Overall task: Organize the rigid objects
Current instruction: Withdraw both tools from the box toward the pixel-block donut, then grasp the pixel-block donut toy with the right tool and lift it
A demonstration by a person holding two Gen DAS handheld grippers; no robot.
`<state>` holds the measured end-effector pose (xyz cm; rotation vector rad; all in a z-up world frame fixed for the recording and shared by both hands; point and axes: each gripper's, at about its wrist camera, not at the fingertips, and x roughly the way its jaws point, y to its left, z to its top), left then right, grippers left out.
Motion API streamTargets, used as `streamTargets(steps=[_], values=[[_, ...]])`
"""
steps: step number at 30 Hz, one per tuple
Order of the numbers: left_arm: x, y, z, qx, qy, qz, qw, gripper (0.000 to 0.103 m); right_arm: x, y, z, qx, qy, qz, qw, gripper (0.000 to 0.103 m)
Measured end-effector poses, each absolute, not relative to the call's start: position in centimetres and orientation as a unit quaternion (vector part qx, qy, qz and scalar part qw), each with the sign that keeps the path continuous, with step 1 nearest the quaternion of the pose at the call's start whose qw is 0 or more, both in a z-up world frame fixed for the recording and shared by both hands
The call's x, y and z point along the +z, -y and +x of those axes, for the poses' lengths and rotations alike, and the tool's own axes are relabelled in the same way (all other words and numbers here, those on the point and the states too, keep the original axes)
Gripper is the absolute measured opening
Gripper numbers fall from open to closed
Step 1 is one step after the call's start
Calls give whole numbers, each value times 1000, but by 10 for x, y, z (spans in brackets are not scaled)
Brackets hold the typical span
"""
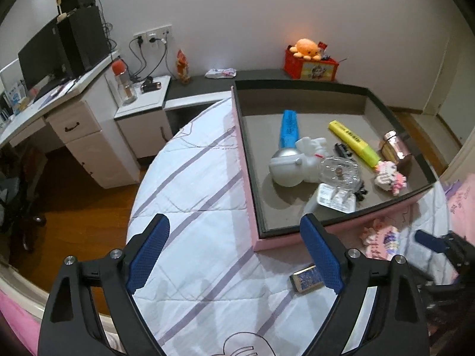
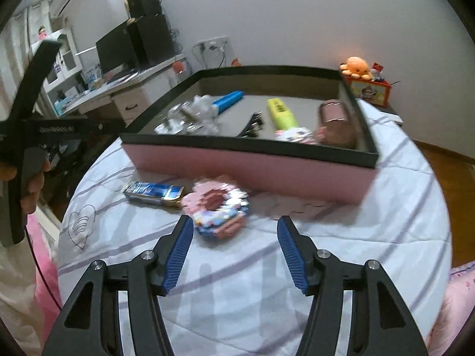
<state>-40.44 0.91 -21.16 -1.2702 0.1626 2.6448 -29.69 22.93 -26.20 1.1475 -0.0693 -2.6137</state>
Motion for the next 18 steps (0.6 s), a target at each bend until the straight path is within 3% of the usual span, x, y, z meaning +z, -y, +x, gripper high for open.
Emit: streamTargets(steps=[10, 16, 18], values=[[-214, -8, -413, 891, -55, -439, 101, 92, -279, -210, -321, -891, 15, 431, 141, 61], [-218, -12, -422, 889, -49, -444, 103, 91, -281, -215, -322, -889, 11, 431, 153, 57], [-220, -14, -427, 888, -47, -446, 100, 84, -280, -221, -317, -889, 6, 432, 148, 57]])
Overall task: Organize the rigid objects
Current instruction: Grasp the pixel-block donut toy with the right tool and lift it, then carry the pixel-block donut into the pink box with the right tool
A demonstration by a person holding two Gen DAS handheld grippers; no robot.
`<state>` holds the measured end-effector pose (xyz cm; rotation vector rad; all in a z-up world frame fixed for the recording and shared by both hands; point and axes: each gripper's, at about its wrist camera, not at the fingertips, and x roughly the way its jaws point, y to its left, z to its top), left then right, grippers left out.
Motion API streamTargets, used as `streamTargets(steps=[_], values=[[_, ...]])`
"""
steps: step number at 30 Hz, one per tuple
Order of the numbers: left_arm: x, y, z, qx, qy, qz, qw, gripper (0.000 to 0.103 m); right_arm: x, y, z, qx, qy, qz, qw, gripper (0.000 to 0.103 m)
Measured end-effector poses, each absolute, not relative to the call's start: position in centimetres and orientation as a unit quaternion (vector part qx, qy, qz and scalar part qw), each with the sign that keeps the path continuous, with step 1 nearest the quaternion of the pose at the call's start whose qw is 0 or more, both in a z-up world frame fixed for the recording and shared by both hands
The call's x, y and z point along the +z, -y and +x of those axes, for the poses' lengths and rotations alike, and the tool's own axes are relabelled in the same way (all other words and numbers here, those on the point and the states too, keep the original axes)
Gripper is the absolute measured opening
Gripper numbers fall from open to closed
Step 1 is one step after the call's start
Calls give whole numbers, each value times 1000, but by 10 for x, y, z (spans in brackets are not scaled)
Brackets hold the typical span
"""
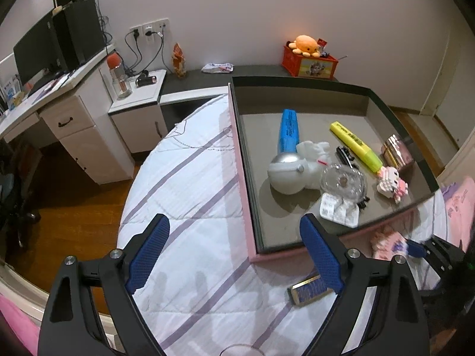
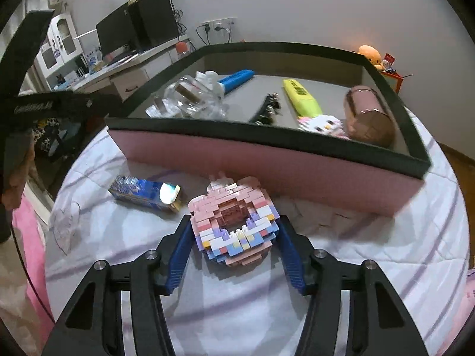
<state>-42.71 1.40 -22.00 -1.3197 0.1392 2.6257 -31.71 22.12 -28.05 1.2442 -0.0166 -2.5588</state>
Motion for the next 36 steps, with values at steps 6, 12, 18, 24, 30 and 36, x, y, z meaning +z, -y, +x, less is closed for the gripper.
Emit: streamTargets(steps=[6, 12, 18, 24, 30, 36], values=[[-234, -25, -443, 872, -55, -478, 92, 52, -276, -264, -294, -897, 9, 431, 100, 57], [-239, -38, -448, 866, -66, -488, 80, 27, -275, -304, -285, -900, 19, 432, 57, 57], [-241, -51, -446, 868, -107, -481, 67, 13, -276, -322, -287, -904, 34, 423, 49, 57], [-240, -50, -445, 868, -110, -480, 66, 11, -272, -335, -284, -915, 70, 393, 63, 57], [-241, -53, -445, 868, -116, -478, 61, 11, -263, -346, -287, -920, 85, 378, 61, 57], [-241, -54, -444, 869, -119, -476, 61, 11, -243, -353, -287, -928, 83, 358, 52, 57]])
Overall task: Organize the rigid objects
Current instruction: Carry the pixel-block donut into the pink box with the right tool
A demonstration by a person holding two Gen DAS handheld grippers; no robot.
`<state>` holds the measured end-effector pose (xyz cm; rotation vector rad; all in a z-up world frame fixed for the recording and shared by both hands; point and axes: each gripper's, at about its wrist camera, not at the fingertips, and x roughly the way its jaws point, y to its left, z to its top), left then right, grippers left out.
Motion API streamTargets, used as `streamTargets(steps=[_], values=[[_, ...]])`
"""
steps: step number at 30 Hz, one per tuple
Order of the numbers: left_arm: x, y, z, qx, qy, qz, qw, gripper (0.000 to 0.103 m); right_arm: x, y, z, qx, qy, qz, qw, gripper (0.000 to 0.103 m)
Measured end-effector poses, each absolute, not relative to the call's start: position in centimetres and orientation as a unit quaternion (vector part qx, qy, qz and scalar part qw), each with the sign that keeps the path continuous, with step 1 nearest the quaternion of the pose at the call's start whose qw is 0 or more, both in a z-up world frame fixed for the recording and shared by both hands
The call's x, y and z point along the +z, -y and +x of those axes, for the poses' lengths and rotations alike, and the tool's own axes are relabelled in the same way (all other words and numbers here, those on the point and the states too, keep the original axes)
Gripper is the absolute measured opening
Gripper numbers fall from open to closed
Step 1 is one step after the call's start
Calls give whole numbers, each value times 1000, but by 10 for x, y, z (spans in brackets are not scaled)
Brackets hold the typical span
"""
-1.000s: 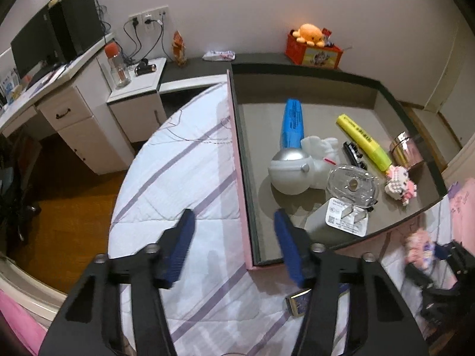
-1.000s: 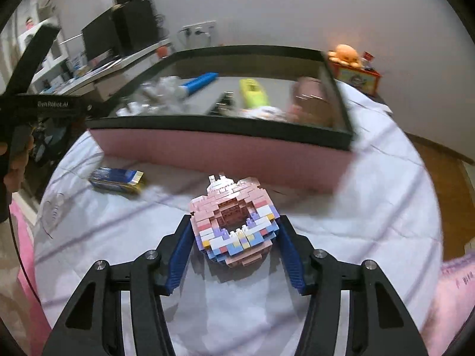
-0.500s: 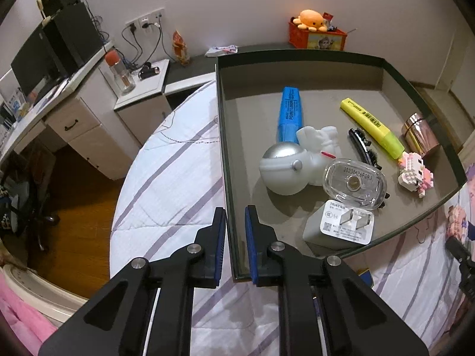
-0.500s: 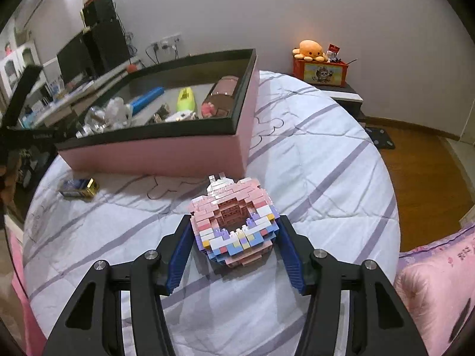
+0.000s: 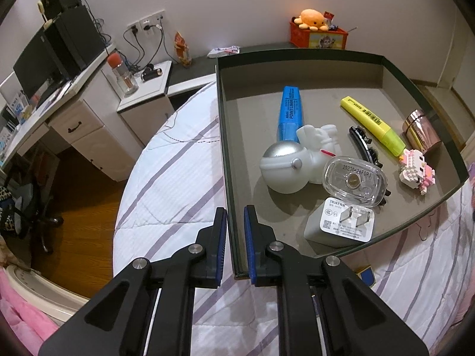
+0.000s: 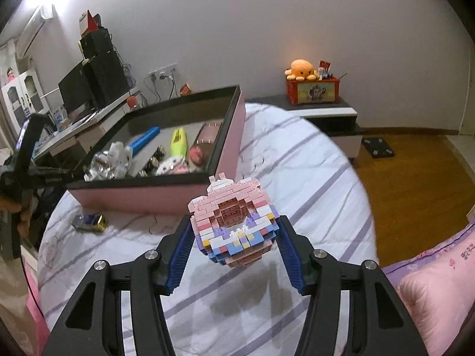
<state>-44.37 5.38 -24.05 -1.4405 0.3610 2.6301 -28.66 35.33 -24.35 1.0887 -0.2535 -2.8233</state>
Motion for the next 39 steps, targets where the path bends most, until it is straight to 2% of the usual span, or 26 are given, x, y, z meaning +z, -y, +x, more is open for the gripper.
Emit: streamTargets(steps=[14, 30, 39], values=[[-240, -54, -443, 870, -113, -475, 70, 11, -192, -307, -339, -936, 29, 337, 100, 57], [-243, -51, -449, 867, -109, -480, 83, 11, -222, -207, -439, -876, -78, 449, 162, 57], [-245, -52, -451, 866, -115, -480, 83, 10, -240, -188, -468, -854, -73, 487, 170, 57]])
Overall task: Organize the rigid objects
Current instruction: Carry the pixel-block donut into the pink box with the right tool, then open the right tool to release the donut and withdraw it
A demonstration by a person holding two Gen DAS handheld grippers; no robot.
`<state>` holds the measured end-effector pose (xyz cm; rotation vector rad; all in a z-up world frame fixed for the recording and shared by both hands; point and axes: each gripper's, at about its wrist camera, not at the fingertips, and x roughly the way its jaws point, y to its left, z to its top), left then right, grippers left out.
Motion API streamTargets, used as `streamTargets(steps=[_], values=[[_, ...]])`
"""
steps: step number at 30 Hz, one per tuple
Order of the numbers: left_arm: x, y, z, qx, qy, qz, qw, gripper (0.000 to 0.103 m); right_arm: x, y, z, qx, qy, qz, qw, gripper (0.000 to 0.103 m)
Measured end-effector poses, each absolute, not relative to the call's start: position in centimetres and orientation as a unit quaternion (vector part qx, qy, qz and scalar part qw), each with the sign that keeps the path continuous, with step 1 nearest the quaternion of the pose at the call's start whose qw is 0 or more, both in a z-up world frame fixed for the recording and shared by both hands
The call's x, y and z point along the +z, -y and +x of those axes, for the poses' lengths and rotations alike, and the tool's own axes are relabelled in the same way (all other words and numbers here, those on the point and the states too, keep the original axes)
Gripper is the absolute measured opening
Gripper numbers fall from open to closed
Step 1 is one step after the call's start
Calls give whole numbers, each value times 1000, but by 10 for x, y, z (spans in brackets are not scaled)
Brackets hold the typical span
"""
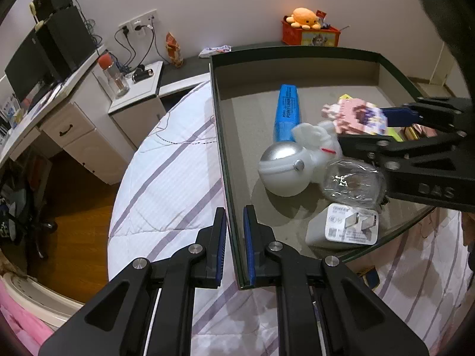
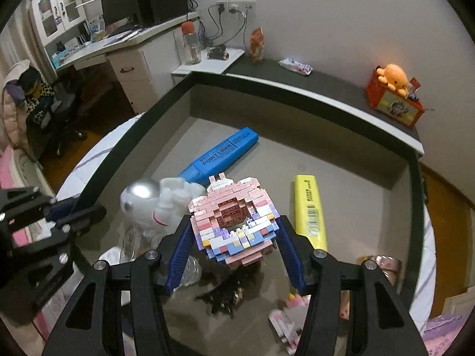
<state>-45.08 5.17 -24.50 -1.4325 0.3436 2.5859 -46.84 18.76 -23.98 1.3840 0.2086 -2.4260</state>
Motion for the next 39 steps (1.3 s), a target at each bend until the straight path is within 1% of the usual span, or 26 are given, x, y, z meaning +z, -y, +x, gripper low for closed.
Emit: streamTargets(steps=[14, 20, 25, 27, 28, 29, 30, 39], values=[[-246, -49, -453, 865, -113, -481, 85, 10, -250, -174, -482, -835, -62, 511, 196, 57], [-247, -47, -454, 865, -117, -482, 81, 9, -253, -175, -486, -828, -63, 523, 191, 58], [-247, -46, -454, 864, -118, -482, 80, 9, -248, -181, -477, -837, -56, 511, 186, 58], [-248, -46, -454, 864, -118, -482, 80, 9, -245, -186, -472, -843, -54, 504, 182, 61], [-248, -46, -454, 864, -118, -482, 80, 9, -242, -189, -467, -848, -50, 496, 181, 66], [-248, -46, -454, 864, -118, -482, 80, 9, -241, -191, -466, -850, -48, 492, 179, 73], [-248, -46, -454, 864, -118, -483, 80, 9, -239, -193, -463, -853, -46, 489, 176, 74], [-248, -48, -453, 863, -119, -485, 79, 9, -218, -201, -433, -876, -35, 451, 168, 74]])
